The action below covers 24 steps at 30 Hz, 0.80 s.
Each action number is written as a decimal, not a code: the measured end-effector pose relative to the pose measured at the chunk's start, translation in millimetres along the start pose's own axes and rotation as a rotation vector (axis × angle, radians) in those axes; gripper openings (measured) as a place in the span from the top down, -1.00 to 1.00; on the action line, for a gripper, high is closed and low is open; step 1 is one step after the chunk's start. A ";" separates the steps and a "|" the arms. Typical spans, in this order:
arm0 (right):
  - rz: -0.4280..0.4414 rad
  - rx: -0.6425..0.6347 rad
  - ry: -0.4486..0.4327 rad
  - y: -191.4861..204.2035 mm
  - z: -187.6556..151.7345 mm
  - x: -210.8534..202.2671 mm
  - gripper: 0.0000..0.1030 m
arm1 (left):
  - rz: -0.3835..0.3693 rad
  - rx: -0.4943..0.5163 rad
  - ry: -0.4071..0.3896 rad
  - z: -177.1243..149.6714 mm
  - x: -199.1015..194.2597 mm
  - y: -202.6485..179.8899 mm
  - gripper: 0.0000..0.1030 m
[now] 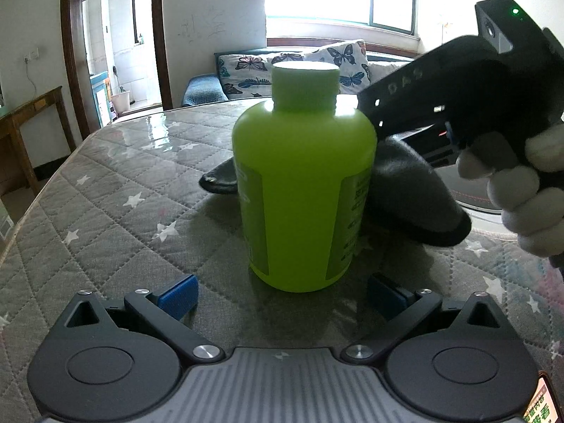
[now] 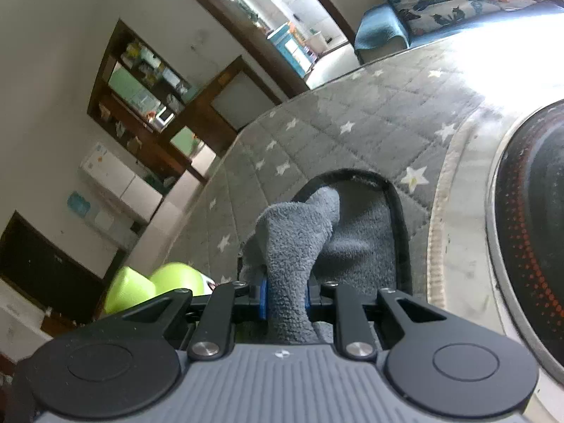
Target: Clean container
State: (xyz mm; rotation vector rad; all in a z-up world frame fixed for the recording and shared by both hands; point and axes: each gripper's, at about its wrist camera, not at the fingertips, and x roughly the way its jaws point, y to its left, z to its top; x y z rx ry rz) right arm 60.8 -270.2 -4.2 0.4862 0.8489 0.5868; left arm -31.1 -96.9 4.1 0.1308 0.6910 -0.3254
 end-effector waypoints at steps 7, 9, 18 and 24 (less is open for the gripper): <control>-0.015 -0.058 0.039 -2.0 -8.7 -0.8 0.65 | -0.017 0.014 0.000 -0.1 -1.7 -0.4 -1.00; -0.011 -0.069 0.048 -1.9 -11.7 -2.8 0.66 | -0.023 0.019 0.000 -0.1 -1.7 0.2 -1.00; 0.035 -0.101 0.077 24.8 -39.5 -32.1 0.66 | -0.055 0.048 -0.001 -1.1 0.6 0.9 -1.00; 0.065 -0.117 0.090 39.7 -55.0 -49.3 0.66 | -0.081 0.063 -0.001 0.3 3.2 1.1 -1.00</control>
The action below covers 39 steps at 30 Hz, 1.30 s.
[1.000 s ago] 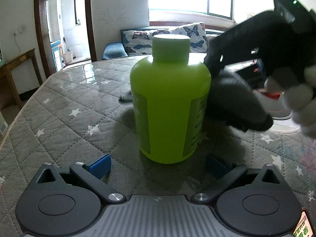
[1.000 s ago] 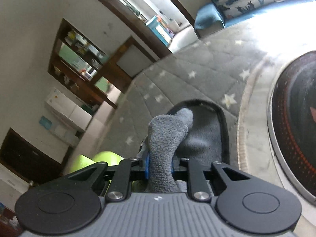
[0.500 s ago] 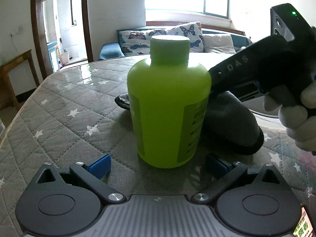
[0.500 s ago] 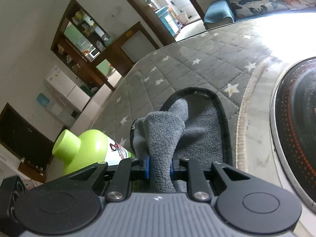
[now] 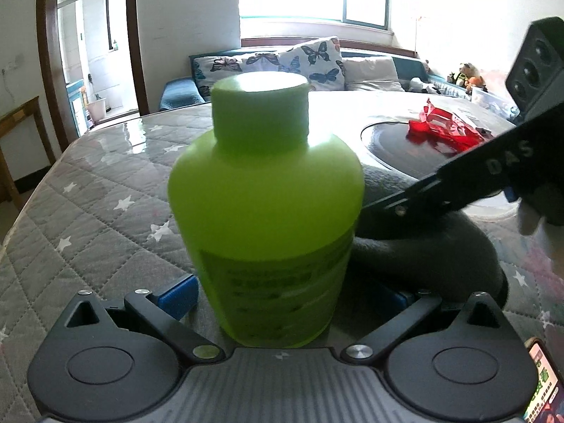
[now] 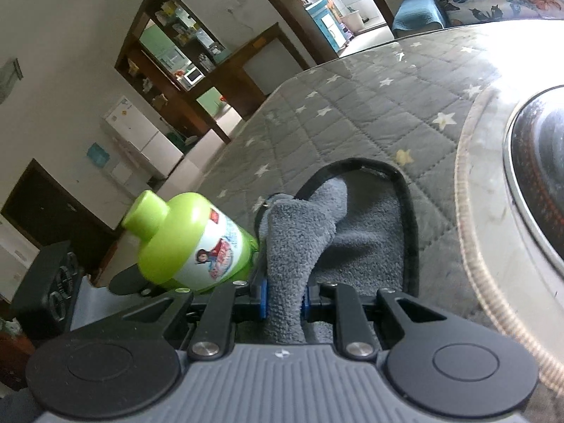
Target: Clean container
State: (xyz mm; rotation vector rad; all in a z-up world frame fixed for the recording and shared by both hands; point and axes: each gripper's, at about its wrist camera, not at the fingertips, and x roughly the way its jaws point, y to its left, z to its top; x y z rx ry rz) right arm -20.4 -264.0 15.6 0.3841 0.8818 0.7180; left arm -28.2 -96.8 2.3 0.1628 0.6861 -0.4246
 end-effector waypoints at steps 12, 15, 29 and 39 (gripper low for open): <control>0.071 0.036 -0.089 11.2 13.7 -19.4 0.66 | 0.008 -0.010 -0.003 9.1 11.2 0.1 -1.00; 0.067 0.043 -0.085 9.9 16.5 -14.6 0.66 | 0.005 -0.006 -0.003 11.5 12.0 0.5 -1.00; 0.053 0.078 -0.066 3.7 29.6 7.7 0.66 | -0.024 0.013 -0.007 14.6 16.3 4.4 -1.00; 0.045 0.049 -0.024 -10.8 25.5 31.4 0.66 | -0.021 0.015 -0.006 17.2 20.7 10.1 -1.00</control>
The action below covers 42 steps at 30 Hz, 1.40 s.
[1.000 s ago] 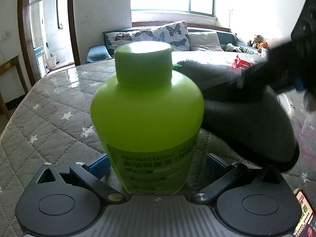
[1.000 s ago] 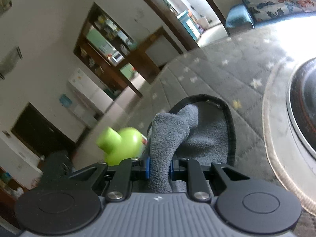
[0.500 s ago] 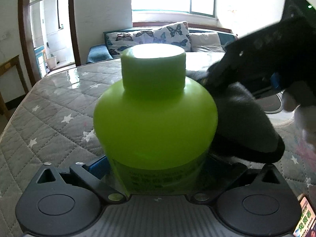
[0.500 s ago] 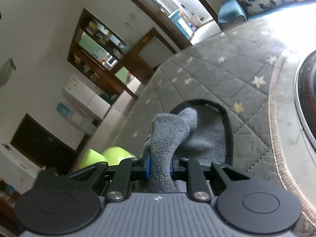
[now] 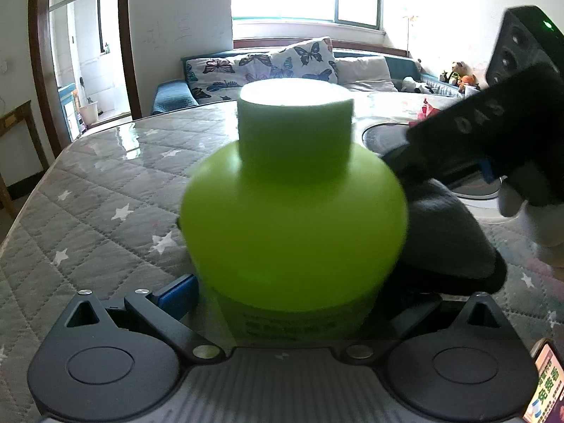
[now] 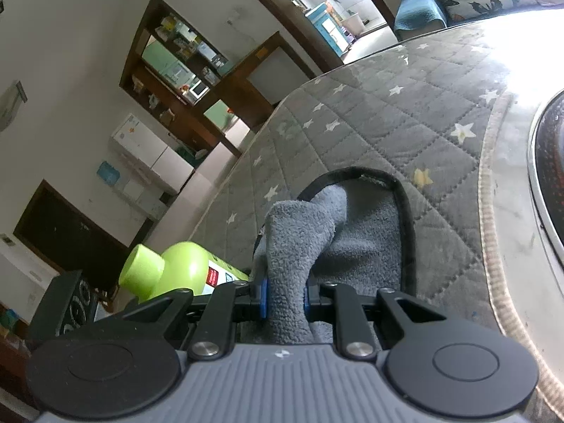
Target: Clean container
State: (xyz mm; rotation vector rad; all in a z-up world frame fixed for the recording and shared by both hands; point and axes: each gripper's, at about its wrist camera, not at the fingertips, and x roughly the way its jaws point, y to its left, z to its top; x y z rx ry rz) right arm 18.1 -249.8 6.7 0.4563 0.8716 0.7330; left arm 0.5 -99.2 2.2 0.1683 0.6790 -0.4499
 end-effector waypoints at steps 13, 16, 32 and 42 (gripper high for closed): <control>-0.001 -0.004 -0.027 16.8 -23.2 -31.5 0.66 | -0.011 0.013 -0.006 1.1 2.0 3.3 -1.00; 0.025 0.016 -0.069 20.6 -18.7 -40.3 0.66 | -0.010 0.014 -0.006 2.8 4.5 3.9 -1.00; -0.029 0.090 -0.073 12.4 -13.1 -13.6 0.65 | -0.009 0.015 -0.007 -1.6 2.7 2.0 -1.00; -0.070 0.092 -0.091 16.2 -18.8 -11.5 0.65 | -0.008 0.015 -0.008 0.5 4.9 2.7 -1.00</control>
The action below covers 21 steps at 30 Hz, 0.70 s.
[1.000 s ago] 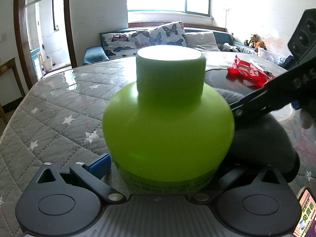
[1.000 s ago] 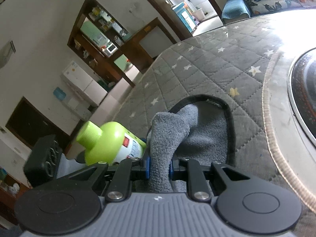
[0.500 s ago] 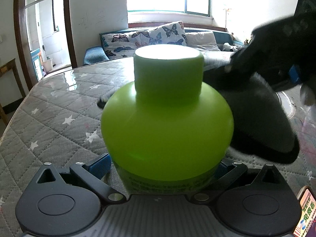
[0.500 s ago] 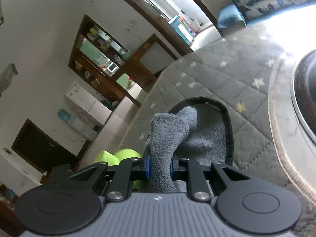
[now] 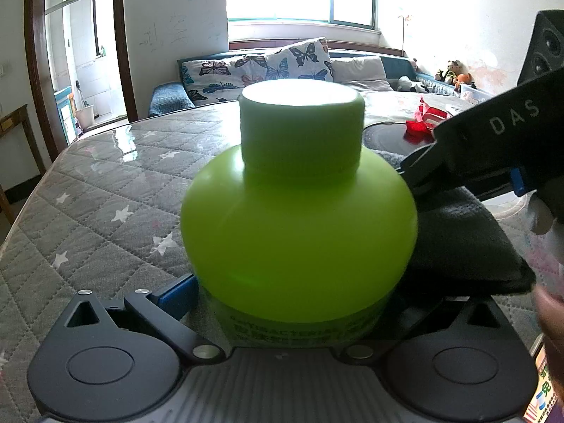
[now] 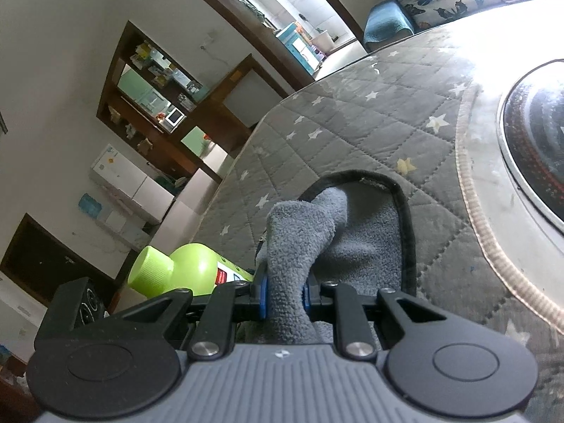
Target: Clean container
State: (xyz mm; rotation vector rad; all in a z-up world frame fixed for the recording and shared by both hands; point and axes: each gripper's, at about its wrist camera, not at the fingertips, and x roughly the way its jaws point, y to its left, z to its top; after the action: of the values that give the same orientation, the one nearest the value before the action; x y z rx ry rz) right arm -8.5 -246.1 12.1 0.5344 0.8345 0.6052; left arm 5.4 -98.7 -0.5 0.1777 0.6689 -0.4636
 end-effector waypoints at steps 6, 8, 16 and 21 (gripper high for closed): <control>-0.017 -0.001 -0.001 0.3 -10.0 -1.7 0.65 | 0.000 -0.001 -0.001 0.7 2.2 0.3 -1.00; -0.022 -0.002 -0.002 1.2 -12.1 -2.4 0.65 | 0.000 -0.001 -0.001 0.9 2.5 0.1 -1.00; -0.021 -0.010 -0.009 0.2 -13.2 -7.9 0.60 | 0.000 -0.001 -0.001 1.1 2.7 -0.1 -1.00; -0.031 -0.024 -0.013 6.0 -14.4 -12.4 0.60 | 0.000 -0.001 -0.001 1.0 2.5 -0.6 -1.00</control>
State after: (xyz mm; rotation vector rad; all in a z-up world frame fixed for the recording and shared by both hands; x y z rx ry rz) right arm -28.2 -247.4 14.3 0.5018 0.8209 0.5825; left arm 7.4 -100.5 -1.3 0.1764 0.6684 -0.4627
